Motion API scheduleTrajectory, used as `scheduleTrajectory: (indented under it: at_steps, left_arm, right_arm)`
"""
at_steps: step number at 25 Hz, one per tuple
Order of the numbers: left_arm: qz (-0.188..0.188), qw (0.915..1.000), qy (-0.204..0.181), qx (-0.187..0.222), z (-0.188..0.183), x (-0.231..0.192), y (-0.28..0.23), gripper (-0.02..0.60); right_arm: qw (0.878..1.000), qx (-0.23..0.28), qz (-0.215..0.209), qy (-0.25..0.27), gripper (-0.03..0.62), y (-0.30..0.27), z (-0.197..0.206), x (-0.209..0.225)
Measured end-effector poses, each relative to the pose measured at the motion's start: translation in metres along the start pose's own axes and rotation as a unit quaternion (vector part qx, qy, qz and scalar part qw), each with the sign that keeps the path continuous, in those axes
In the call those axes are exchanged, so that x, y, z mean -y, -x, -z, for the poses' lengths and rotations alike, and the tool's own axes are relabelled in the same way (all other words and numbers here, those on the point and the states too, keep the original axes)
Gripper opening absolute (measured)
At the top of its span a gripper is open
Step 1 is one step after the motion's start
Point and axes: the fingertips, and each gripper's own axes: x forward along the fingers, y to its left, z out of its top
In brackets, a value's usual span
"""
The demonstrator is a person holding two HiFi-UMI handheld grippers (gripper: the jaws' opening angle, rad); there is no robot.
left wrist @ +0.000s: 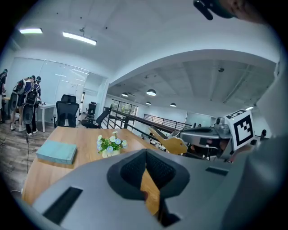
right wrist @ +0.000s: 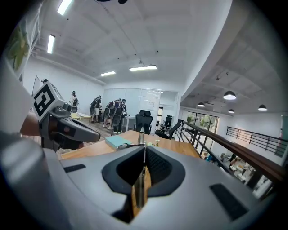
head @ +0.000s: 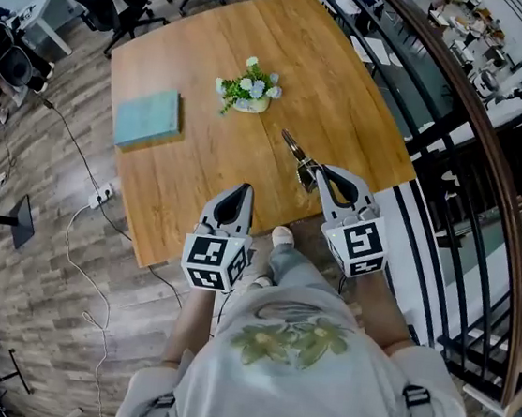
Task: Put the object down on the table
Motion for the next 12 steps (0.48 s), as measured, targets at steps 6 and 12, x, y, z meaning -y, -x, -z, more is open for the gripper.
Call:
scheduleTrajectory:
  at_steps: [6,12]
  left_arm:
    - [-0.005,1.0,0.004,-0.003,-0.009,-0.009,-0.021,0.017]
    - [-0.014,0.9998,0.009,-0.009,-0.013,-0.016,-0.033,0.017]
  right_arm:
    - [1.0,0.001,-0.001,0.003,0.014,-0.021,-0.004,0.019]
    - [1.0,-0.007,-0.006,0.004,0.014,-0.038,-0.001,0.032]
